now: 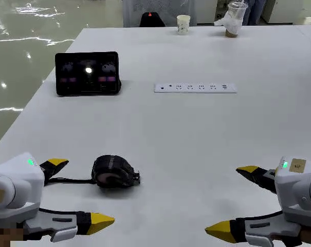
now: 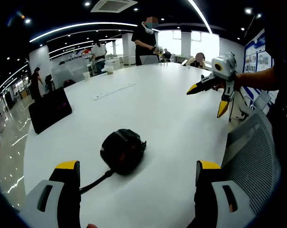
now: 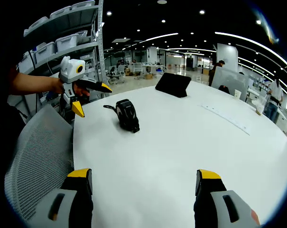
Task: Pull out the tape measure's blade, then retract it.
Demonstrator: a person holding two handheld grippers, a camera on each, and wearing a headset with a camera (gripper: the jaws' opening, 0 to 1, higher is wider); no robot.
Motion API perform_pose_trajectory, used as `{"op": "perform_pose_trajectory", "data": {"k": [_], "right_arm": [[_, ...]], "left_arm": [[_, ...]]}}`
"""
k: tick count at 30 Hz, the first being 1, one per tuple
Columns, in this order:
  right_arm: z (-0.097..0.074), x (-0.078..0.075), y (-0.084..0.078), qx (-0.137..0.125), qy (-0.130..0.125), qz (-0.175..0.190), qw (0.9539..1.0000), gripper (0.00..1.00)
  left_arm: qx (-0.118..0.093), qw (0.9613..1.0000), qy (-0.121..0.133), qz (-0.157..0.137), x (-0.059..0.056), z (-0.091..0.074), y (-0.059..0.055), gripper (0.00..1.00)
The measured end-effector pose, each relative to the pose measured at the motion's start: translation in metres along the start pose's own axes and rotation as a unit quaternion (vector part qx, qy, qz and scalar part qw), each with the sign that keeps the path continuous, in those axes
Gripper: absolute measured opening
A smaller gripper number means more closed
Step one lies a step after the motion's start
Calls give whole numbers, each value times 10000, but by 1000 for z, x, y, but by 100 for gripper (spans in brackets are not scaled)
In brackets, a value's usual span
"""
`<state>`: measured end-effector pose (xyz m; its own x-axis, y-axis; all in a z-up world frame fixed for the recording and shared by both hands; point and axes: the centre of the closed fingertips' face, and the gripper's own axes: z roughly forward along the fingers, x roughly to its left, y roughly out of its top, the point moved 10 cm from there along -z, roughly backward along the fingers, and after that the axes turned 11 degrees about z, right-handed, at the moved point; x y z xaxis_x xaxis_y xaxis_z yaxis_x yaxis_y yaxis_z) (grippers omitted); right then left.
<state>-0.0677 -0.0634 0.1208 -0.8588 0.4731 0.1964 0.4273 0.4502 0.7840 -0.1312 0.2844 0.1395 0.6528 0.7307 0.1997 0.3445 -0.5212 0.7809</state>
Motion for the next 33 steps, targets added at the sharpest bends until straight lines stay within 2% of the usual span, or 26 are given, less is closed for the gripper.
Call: {"op": "perform_pose_trajectory", "data": {"k": [13,17,21,33], "right_arm": [[26,-14,10,188,293,-320,9989,87],[34,-18,13,249,384,-463,9979,84],[43,-21,18,318,519,-687,9958,78],[74,-25,31,561,828,-1160,9882,63]], "left_arm": [[165,9993,-227,255,12,15,3,96],[207,9985,-334,371,16,20,4,91],[315,9971,-461,516,21,25,2,85],[508,9932,-603,852,35,39,-1,73]]}}
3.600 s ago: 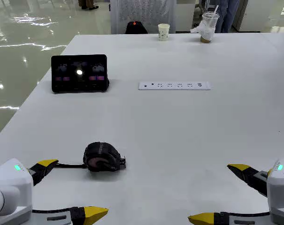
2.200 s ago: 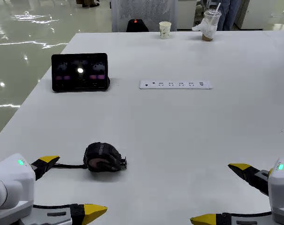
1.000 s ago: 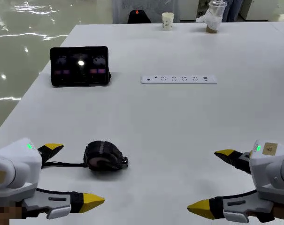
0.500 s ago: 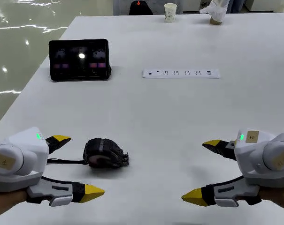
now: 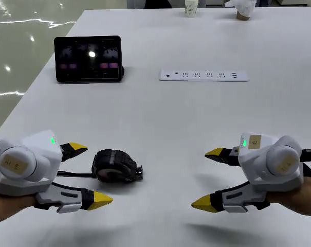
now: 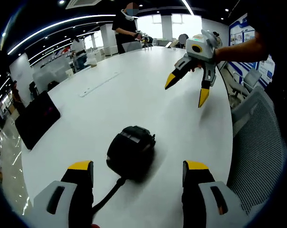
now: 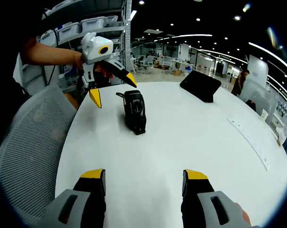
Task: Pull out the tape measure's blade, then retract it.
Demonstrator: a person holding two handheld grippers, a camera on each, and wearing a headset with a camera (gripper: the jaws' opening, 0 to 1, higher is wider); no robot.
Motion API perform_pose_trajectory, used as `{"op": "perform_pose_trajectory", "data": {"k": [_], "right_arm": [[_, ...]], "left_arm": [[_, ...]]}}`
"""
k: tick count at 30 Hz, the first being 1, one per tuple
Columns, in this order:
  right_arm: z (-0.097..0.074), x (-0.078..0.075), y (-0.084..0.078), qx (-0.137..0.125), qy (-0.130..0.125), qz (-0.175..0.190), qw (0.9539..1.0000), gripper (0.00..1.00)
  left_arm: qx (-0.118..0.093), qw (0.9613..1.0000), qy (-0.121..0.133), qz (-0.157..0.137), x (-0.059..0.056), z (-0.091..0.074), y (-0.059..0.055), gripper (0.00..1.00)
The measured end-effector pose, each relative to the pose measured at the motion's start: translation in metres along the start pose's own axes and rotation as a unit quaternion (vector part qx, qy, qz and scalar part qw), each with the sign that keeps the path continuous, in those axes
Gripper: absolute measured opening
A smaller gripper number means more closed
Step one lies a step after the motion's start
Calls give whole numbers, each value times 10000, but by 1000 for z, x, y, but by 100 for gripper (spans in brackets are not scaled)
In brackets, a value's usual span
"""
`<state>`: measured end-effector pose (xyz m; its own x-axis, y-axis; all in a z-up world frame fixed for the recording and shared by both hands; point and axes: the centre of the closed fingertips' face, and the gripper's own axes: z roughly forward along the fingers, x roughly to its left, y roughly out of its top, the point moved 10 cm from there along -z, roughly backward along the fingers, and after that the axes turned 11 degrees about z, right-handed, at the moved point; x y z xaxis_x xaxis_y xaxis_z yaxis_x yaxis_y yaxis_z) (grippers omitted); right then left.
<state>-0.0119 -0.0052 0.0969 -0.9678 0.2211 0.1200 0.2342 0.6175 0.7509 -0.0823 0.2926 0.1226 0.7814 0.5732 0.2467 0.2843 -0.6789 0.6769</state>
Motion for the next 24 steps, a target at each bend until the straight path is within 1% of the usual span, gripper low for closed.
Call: {"op": "perform_pose_trajectory", "data": {"k": [3,7,11,14,19,24], "right_arm": [[8,-3,4,40,79,-92,9999,61],[19,-6,9,117,184,-223,9995,55],[29,-7,14,172,279,-326,9989,49],[37,-8,19,213,352,-424,9983,45],[49,-9,26,291,461,-560,9969,39],[62,-11,34,349,562,-676,9955,33]], "left_arm": [[74,9999,-11,92,3,2,0,70],[157,9996,-90,215,9,5,2,66],[166,9994,-140,264,11,7,4,62],[200,9989,-235,342,13,10,5,58],[268,9980,-338,470,15,13,7,55],[327,9966,-511,561,19,17,8,49]]}}
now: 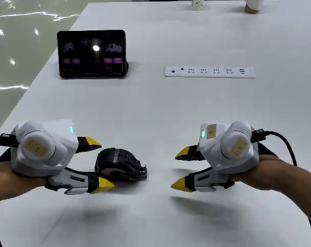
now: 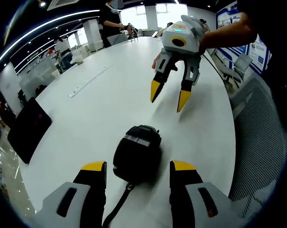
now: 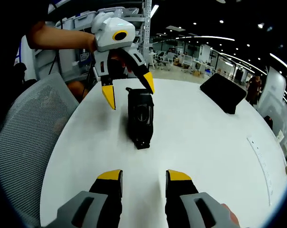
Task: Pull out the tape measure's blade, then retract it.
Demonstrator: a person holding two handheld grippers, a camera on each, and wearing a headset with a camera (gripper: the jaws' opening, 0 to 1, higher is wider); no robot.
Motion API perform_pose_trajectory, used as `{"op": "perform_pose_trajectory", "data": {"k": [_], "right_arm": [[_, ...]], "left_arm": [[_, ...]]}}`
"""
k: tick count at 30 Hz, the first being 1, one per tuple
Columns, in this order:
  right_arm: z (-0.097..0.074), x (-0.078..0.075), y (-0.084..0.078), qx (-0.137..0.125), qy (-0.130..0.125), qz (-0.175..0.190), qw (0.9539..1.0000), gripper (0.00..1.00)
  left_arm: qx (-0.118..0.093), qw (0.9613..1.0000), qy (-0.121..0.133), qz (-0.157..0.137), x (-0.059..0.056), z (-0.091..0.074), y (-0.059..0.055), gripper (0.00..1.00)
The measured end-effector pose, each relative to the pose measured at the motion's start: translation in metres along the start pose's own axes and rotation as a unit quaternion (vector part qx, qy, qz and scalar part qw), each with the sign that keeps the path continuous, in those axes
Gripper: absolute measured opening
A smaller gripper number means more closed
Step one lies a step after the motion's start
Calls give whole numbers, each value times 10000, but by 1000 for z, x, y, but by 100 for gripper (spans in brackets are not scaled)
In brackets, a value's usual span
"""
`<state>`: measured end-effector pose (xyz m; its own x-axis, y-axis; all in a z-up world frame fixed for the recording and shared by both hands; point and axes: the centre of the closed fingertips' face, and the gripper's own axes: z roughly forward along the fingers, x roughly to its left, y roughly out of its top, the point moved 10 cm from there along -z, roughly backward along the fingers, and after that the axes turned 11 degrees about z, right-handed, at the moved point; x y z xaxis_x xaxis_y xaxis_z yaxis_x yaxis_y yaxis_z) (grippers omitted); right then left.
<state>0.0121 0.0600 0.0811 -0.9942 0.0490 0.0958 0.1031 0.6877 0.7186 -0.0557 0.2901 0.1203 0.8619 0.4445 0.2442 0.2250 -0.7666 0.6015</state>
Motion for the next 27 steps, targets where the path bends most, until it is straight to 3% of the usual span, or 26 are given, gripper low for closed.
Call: {"op": "perform_pose_trajectory", "data": {"k": [16,27], "right_arm": [[33,-6,18,131,403,-163,9990,22],[53,-8,24,308,661,-261,9970,19]], "left_arm": [[346,9970,-529,439,11,9,-1,40],[410,9936,-780,707,19,14,4,31]]}}
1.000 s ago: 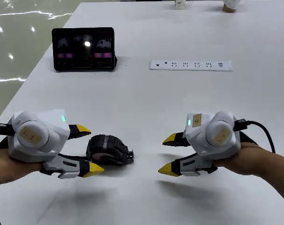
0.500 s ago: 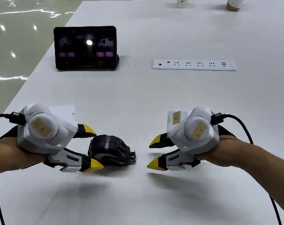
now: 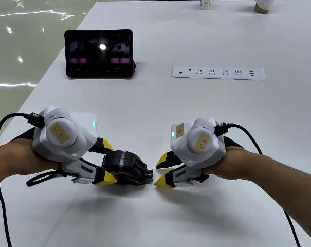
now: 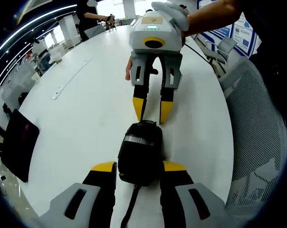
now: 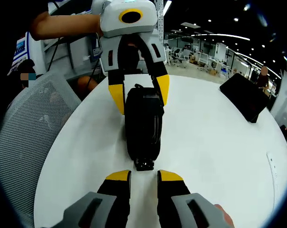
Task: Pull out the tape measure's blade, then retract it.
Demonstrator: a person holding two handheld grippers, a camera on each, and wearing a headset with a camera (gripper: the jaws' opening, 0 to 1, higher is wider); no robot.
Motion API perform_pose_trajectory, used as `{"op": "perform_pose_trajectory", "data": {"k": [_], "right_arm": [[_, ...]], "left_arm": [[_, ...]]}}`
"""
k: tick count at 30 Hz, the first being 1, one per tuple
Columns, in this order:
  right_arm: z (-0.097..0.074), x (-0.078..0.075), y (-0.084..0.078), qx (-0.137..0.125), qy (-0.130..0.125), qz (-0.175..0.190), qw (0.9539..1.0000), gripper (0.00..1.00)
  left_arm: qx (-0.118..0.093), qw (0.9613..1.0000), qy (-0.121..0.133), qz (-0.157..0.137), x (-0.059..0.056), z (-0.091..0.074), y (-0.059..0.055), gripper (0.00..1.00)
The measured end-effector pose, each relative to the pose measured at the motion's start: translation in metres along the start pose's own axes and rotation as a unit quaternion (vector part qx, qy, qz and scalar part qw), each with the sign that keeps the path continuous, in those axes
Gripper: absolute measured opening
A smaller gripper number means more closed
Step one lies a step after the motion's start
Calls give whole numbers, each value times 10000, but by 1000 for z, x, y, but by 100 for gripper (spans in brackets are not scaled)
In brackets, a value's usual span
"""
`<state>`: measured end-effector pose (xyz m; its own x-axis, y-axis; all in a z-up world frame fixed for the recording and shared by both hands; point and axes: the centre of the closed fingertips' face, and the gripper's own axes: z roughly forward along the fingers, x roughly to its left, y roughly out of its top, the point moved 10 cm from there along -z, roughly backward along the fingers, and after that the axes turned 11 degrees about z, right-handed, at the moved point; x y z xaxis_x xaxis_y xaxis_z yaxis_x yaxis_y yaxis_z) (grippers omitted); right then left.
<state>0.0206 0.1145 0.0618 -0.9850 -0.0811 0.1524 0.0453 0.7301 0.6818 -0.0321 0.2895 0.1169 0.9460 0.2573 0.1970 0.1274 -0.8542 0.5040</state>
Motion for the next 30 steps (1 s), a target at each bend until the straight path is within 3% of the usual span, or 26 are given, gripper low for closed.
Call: {"op": "perform_pose_trajectory", "data": {"k": [10,23,30], "right_arm": [[10,-1,6,4,130,22,9999,13],[11,0,5,-2,62,-185,9998,11],[10,1,3,-121,22,-40,9999,11]], "left_arm": [[-38,9998,-127,142,1,3,-2,27],[-31,9994,-273,227,5,5,-4,25],[-26,9994,-268,216,6,6,-6,25]]}}
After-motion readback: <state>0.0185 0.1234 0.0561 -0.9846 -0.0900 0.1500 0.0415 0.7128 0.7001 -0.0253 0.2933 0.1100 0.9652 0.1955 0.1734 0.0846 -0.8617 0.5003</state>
